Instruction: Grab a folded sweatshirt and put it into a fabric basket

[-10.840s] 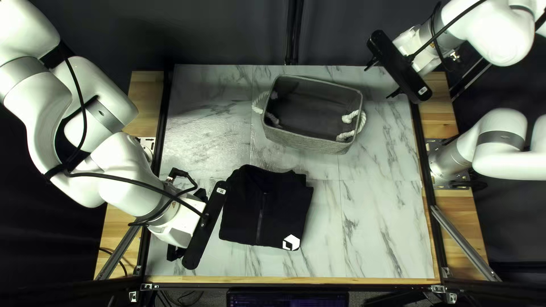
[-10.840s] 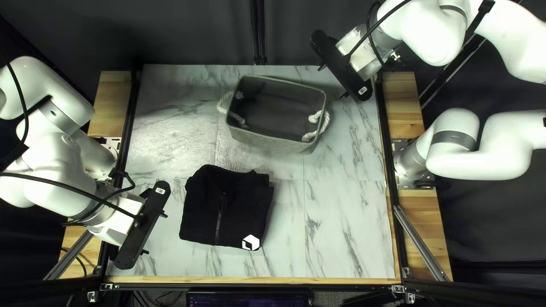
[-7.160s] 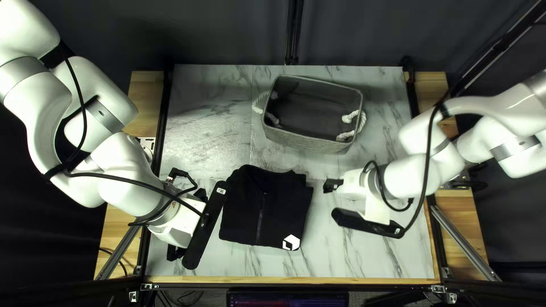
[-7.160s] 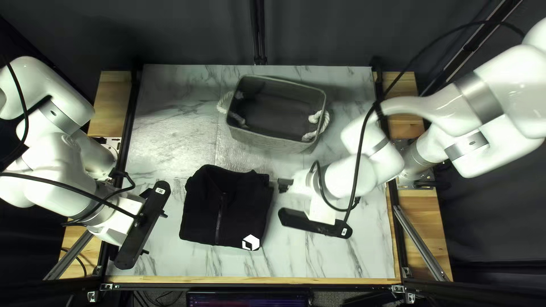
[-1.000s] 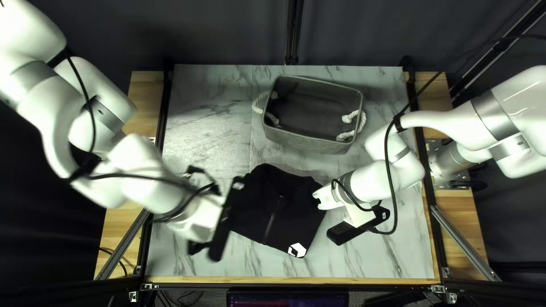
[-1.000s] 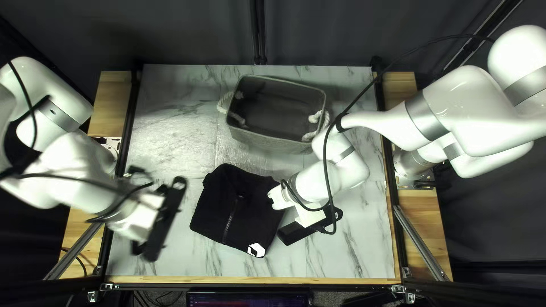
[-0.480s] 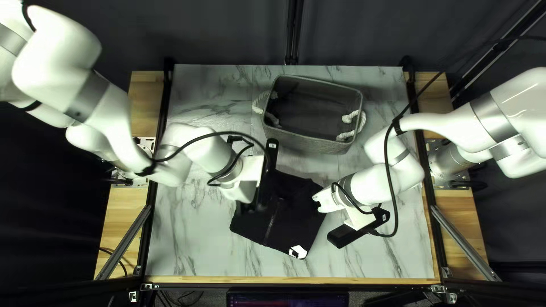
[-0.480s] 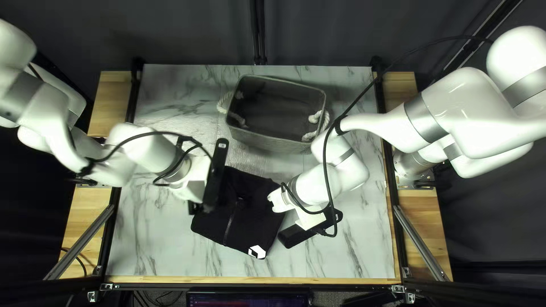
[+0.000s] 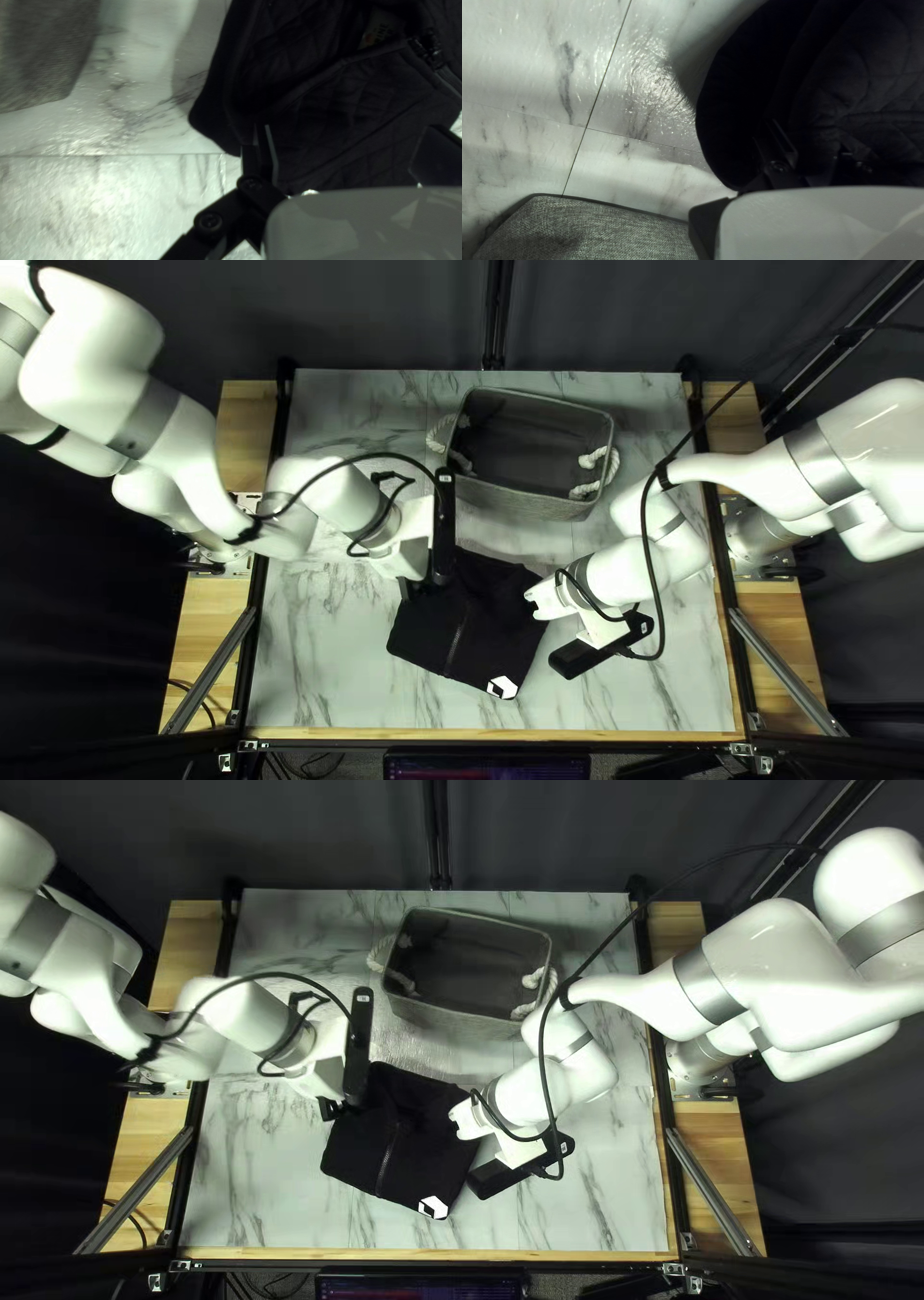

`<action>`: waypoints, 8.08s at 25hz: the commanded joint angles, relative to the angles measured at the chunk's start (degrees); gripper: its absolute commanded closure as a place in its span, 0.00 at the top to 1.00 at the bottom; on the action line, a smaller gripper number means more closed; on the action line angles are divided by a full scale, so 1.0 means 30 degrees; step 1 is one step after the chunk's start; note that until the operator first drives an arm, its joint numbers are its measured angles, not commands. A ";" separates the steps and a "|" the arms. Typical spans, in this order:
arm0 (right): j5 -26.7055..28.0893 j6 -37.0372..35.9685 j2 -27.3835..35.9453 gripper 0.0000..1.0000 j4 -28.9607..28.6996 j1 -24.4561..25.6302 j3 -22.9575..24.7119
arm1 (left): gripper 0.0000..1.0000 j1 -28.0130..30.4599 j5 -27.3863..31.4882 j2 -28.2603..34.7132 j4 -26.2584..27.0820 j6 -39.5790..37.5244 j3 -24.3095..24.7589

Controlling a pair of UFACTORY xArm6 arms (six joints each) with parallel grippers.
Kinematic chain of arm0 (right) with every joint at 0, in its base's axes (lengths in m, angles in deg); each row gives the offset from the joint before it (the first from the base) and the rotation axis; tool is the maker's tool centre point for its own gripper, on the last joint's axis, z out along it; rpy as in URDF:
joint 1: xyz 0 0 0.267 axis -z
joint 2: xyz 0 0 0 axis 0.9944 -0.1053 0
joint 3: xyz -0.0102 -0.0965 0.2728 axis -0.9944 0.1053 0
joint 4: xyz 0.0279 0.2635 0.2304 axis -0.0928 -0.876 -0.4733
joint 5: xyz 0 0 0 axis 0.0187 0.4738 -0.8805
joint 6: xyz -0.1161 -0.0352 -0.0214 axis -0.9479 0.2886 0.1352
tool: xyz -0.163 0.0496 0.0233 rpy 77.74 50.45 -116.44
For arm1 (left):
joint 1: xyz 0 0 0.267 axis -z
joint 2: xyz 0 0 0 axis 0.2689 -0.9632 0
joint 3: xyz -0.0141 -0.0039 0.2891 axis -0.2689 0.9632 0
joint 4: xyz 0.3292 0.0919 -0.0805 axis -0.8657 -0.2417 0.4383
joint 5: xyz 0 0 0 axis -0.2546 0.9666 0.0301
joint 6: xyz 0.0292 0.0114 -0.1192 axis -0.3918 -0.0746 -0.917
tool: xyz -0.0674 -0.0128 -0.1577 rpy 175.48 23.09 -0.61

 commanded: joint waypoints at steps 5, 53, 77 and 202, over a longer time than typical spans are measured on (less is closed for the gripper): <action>0.0277 0.0145 0.0021 0.00 0.0047 -0.0166 -0.0174 | 1.00 -0.0596 -0.1507 -0.2184 0.0195 -0.0185 0.0022; 0.5908 -0.0694 0.4458 0.00 0.0380 -0.0246 -0.0800 | 0.00 -0.1030 0.4745 -0.0447 0.2945 0.5579 -0.4524; 1.0857 -0.9040 1.1933 0.00 -0.0528 0.7149 -0.0546 | 0.00 -0.9308 1.4116 -0.4637 0.3592 1.3525 -1.5882; 0.7854 -0.9054 1.5490 1.00 -1.6041 1.8803 0.3508 | 1.00 0.4531 1.1538 0.5290 -0.1556 0.6530 -0.2616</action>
